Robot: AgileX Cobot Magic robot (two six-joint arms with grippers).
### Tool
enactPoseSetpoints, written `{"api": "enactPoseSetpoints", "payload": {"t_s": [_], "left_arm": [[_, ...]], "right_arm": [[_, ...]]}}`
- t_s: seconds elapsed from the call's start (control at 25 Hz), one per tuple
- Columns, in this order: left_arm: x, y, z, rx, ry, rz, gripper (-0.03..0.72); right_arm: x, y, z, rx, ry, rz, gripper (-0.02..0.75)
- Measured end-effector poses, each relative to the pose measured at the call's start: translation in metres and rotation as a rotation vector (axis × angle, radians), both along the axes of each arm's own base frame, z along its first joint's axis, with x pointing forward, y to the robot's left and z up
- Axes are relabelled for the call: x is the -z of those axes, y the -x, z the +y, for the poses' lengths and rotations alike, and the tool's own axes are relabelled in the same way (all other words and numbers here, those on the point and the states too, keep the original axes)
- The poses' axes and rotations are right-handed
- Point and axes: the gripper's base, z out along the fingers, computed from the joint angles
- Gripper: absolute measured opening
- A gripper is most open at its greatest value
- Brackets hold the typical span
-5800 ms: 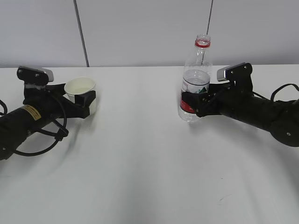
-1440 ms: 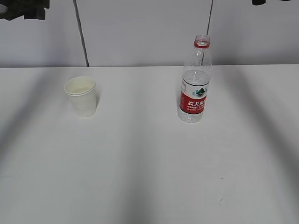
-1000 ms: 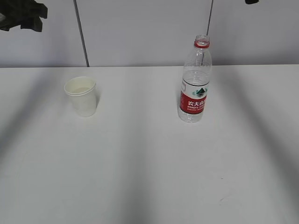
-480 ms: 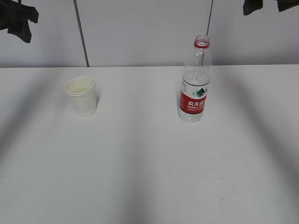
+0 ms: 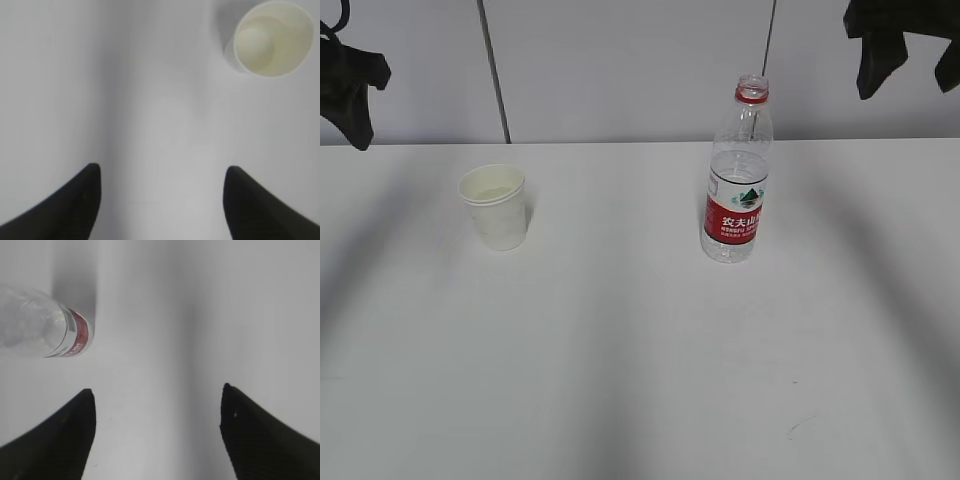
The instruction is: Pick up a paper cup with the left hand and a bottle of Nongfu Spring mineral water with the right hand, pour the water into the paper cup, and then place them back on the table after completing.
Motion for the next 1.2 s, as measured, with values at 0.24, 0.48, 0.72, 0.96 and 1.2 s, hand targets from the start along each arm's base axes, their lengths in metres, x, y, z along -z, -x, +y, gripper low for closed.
{"api": "enactPoseSetpoints", "payload": {"t_s": [0.24, 0.48, 0.72, 0.96, 1.2], "left_arm": [[0.002, 0.001, 0.0, -0.004, -0.001, 0.029, 0.469], [0.002, 0.001, -0.002, -0.004, 0.027, 0.032, 0.469], [0.002, 0.002, -0.005, -0.004, 0.052, 0.036, 0.469], [-0.009, 0.009, -0.005, -0.003, 0.074, 0.006, 0.469], [-0.045, 0.035, -0.001, 0.001, 0.094, -0.094, 0.469]], "right_arm": [[0.0, 0.001, 0.004, -0.005, -0.042, 0.011, 0.572], [0.0, 0.001, 0.005, -0.007, -0.052, 0.013, 0.572], [-0.002, 0.003, 0.005, -0.008, -0.062, 0.01, 0.572], [-0.008, 0.02, 0.003, -0.009, -0.073, 0.006, 0.572], [-0.005, 0.048, 0.002, -0.015, -0.109, 0.039, 0.572]]}}
